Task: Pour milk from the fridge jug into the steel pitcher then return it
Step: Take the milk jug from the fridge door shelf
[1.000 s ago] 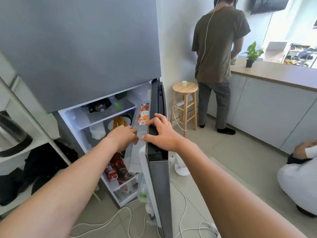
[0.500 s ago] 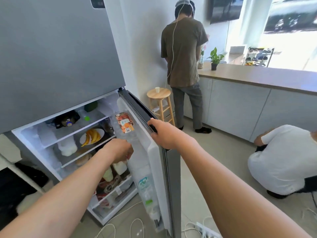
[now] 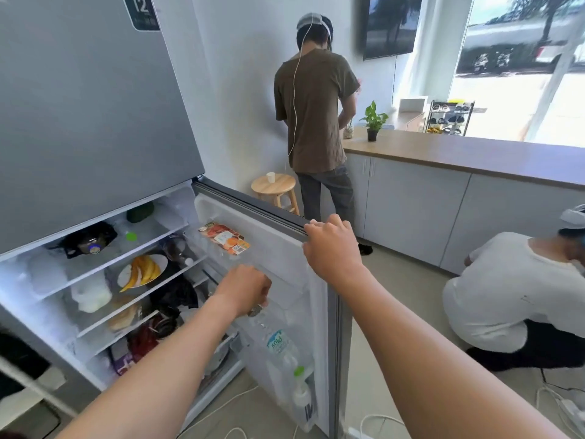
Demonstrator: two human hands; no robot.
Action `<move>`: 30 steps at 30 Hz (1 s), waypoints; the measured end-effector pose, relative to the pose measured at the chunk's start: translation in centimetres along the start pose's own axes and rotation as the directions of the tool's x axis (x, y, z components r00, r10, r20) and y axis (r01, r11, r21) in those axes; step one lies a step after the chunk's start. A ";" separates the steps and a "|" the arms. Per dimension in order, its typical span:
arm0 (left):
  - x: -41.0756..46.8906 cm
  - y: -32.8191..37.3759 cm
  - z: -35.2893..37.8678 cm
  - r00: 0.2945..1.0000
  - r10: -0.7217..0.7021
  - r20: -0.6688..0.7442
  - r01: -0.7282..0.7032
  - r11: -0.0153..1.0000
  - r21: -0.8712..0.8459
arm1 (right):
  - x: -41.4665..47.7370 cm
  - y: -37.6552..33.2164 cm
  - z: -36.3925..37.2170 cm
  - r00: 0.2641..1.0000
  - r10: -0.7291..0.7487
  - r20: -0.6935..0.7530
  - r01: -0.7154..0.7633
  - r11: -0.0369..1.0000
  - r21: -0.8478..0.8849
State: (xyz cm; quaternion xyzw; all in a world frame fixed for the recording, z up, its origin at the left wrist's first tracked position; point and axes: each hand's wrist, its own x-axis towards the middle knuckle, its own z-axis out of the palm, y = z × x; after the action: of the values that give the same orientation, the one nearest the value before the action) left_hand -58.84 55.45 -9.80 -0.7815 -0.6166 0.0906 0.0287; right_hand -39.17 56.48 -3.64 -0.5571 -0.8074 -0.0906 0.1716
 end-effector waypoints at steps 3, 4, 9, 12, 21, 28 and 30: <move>0.9 0.9 0.1 1.000 -0.016 -0.018 0.016 1.000 0.000 | 0.8 0.6 -0.4 0.997 0.026 0.078 -0.026 1.000 -0.012; 1.3 1.2 0.1 1.000 -0.022 -0.023 0.022 1.000 -0.008 | 0.9 0.9 -0.5 0.996 0.035 0.087 -0.035 0.999 -0.006; 2.7 3.1 -0.3 0.998 -0.062 -0.034 0.062 0.998 0.008 | 1.4 2.7 -0.5 0.992 0.084 0.093 -0.091 0.993 0.071; 3.5 4.0 -0.6 0.997 -0.082 -0.012 0.082 0.996 0.027 | 1.6 3.6 -0.1 0.992 0.092 0.089 -0.100 0.992 0.081; 4.2 5.1 -1.4 0.997 -0.073 -0.033 0.076 0.994 0.076 | 2.8 5.0 0.2 0.988 0.128 0.085 -0.137 0.984 0.114; 3.3 5.2 -0.5 0.997 -0.067 -0.027 0.068 0.996 0.056 | 2.3 4.8 1.4 0.987 0.132 0.088 -0.141 0.984 0.104; 3.3 5.1 -0.4 0.997 -0.073 -0.040 0.074 0.997 0.030 | 2.3 4.8 1.6 0.988 0.142 0.066 -0.149 0.982 0.114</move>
State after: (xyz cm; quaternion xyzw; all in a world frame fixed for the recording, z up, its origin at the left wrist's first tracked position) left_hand -53.11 57.45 -10.56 -0.7595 -0.6426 0.0839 0.0563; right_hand -35.71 60.78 -4.46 -0.6060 -0.7730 -0.0135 0.1871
